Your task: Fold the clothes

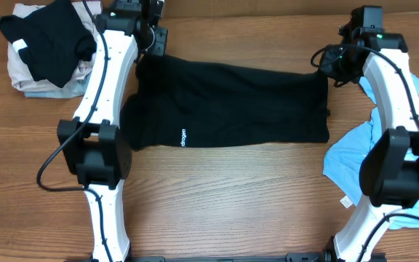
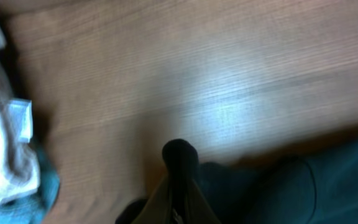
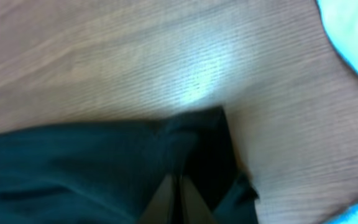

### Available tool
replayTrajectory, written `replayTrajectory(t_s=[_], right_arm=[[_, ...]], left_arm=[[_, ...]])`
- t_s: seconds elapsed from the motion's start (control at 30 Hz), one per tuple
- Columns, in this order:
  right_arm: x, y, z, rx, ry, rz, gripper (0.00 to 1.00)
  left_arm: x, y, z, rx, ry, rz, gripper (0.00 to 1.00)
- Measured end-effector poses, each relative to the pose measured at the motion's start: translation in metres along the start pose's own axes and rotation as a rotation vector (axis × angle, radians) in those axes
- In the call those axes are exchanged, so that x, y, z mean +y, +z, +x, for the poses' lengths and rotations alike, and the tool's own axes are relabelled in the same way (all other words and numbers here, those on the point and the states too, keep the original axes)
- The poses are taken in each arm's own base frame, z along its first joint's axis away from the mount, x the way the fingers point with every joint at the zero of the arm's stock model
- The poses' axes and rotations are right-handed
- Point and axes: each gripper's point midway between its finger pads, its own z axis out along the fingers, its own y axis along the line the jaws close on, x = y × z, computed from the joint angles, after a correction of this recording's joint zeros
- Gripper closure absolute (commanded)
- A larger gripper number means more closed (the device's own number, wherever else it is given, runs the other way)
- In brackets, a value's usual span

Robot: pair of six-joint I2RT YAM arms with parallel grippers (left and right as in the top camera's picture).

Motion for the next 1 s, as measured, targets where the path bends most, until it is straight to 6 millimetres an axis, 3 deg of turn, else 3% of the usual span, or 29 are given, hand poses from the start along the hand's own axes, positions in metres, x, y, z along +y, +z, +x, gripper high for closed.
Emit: replayTrajectory(t_s=[0.1,0.2,0.37,0.47,0.5,0.53,0.57,0.6,0.63,0.67,0.8,1.0], right_arm=[[-0.002,-0.032,0.026,0.075,0.013,0.014,0.96],[-0.007,-0.040,0.038,0.120,0.024,0.026,0.96],[-0.022,-0.034,0.052,0.177,0.057,0.048,0.96],[-0.038,-0.022,0.071,0.241,0.090,0.069,0.96],[-0.046,-0.017,0.079,0.266,0.107,0.078,0.87],[-0.050,-0.014,0.083,0.279,0.115,0.082,0.73],[-0.054,-0.010,0.087,0.291,0.124,0.083,0.63],[-0.057,-0.007,0.092,0.303,0.144,0.083,0.43],[-0.060,-0.004,0.095,0.312,0.147,0.084,0.30],[-0.062,-0.003,0.097,0.318,0.148,0.085,0.25],[-0.063,0.006,0.102,0.320,0.143,0.077,0.21],[-0.061,0.031,0.105,0.286,0.133,0.029,0.21]], left_arm=[[-0.001,-0.029,0.021,0.076,0.017,0.006,0.96],[-0.003,-0.038,0.050,0.192,0.020,0.014,0.96],[-0.006,-0.043,0.085,0.340,0.019,0.025,0.96],[-0.009,-0.039,0.106,0.418,0.016,0.042,0.96],[-0.011,-0.035,0.118,0.460,0.015,0.052,0.96],[-0.011,-0.033,0.123,0.480,0.014,0.056,0.92],[-0.012,-0.028,0.134,0.514,0.018,0.061,0.79],[-0.013,-0.025,0.142,0.539,0.021,0.065,0.49],[-0.013,-0.020,0.152,0.572,0.031,0.070,0.32],[-0.013,-0.016,0.160,0.593,0.037,0.071,0.23],[-0.011,-0.005,0.187,0.672,0.045,0.059,0.08],[-0.001,0.003,0.180,0.632,0.054,0.018,0.04]])
